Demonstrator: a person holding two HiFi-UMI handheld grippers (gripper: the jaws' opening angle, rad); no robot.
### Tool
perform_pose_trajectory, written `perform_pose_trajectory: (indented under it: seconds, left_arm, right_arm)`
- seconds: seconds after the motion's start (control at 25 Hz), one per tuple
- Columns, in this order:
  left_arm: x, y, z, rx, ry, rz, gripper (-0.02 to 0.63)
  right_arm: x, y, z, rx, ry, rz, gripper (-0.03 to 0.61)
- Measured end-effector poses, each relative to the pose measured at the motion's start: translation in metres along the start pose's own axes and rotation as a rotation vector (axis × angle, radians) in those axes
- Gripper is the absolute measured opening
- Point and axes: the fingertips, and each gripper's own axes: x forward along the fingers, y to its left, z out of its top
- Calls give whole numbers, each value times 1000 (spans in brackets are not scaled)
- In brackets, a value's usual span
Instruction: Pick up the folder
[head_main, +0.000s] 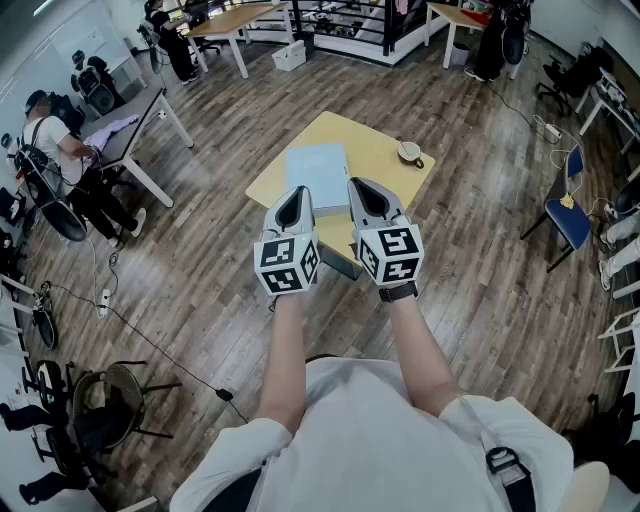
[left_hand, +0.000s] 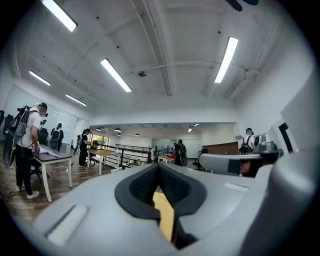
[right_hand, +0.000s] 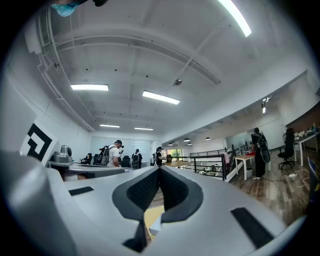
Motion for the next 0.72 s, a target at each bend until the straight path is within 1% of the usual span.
perform_pose_trajectory:
  seconds: [0.16,0.28,0.36,0.52,0.72]
  left_arm:
    - [-5,-10,-11,-39,10,4,11]
    - [4,-14,-14,-18,15,10,11]
    - [12,-10,-15,-26,18,14,11]
    - [39,7,-19,-38,21,0,11]
    - [87,29,-26,-22,23,-30,11]
  right_arm:
    - [-11,-4,-10,-28,15,15,12]
    - [-9,-14,-19,-25,40,15,12]
    - [-4,-18,-18,-10,33,8,12]
    - [23,-24,-18,5,7,0,12]
    - [74,-46,-32,18,29,-37,12]
